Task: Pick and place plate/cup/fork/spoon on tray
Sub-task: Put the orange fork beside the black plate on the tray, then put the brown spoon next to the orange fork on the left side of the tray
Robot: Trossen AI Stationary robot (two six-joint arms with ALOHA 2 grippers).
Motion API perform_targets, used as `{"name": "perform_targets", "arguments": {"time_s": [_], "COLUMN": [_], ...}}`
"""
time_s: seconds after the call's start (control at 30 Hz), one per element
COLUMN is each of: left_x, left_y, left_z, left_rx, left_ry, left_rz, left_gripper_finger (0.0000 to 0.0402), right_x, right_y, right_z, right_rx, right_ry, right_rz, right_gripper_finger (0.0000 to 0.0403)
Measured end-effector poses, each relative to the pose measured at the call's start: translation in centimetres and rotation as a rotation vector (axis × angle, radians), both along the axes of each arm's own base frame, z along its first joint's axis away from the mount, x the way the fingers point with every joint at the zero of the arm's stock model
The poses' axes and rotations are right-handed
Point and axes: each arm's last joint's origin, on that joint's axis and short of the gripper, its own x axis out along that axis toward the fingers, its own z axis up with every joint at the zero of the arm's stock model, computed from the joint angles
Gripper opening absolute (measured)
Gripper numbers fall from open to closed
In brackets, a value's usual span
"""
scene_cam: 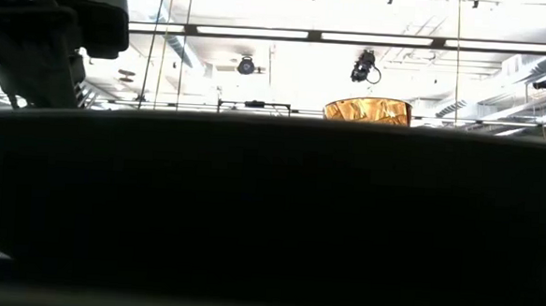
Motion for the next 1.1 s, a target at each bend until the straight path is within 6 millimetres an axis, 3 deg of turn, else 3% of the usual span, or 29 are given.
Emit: {"name": "perform_targets", "arguments": {"time_s": [0.2,0.63,1.1], "left_x": [-0.1,-0.4,-0.5], "left_y": [0.1,0.3,1.3], "left_z": [-0.1,-0.4,-0.5], "left_rx": [0.015,0.053,0.108], "left_ry": [0.003,0.042,0.078], "left_rz": [0.017,0.035,0.044], "left_gripper_finger": [0.0022,0.0108,0.0117], "right_x": [0.0,-0.1,-0.1], "right_y": [0.0,0.1,0.2], "right_z": [0.0,0.0,0.0], "right_rx": [-0.003,-0.004,-0.001], "right_ry": [0.004,0.004,0.004], "right_rz": [0.001,0.004,0.023], "right_gripper_finger": [0.0181,0.0181,0.0181]}}
